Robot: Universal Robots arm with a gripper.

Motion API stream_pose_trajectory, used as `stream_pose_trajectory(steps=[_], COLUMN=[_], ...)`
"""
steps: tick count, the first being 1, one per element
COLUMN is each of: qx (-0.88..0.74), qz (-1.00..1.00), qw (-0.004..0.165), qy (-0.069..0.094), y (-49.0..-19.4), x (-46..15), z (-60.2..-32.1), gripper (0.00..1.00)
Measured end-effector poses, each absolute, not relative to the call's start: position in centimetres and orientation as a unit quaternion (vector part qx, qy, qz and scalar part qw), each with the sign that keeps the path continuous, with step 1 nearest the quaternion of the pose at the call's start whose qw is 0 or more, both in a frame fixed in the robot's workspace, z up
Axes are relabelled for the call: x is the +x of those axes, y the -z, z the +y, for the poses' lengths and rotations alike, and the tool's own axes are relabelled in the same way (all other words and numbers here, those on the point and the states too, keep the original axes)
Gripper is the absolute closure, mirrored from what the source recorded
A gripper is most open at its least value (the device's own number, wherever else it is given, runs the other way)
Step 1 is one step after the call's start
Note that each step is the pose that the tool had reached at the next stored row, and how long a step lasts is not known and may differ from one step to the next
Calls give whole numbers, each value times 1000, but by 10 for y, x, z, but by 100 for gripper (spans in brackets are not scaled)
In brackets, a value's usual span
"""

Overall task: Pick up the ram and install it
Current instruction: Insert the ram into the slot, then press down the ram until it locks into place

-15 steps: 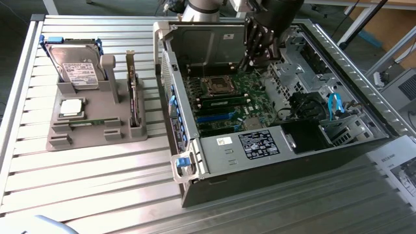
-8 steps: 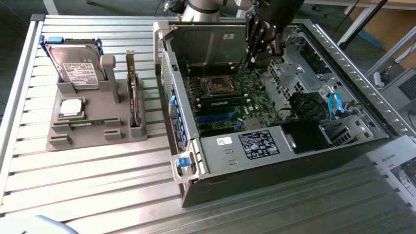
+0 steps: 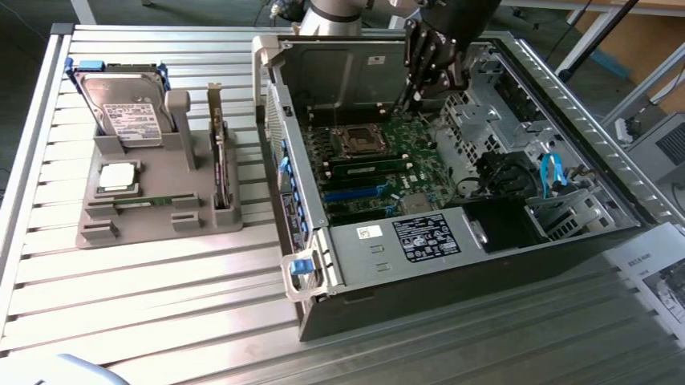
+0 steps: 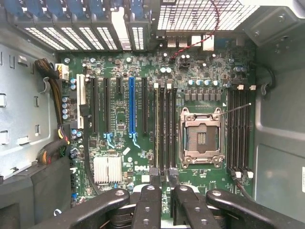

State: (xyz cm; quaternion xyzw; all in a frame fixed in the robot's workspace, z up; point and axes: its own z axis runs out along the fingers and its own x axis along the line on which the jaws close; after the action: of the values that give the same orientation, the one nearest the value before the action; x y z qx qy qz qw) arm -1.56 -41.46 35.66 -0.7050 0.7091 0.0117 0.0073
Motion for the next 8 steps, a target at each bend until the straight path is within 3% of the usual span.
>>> stream_pose_trajectory(steps=[8], qx=[-705], qz=[709], qw=[7], qy=[-12], y=[-359], x=[-16], z=[-415], gripper=[81])
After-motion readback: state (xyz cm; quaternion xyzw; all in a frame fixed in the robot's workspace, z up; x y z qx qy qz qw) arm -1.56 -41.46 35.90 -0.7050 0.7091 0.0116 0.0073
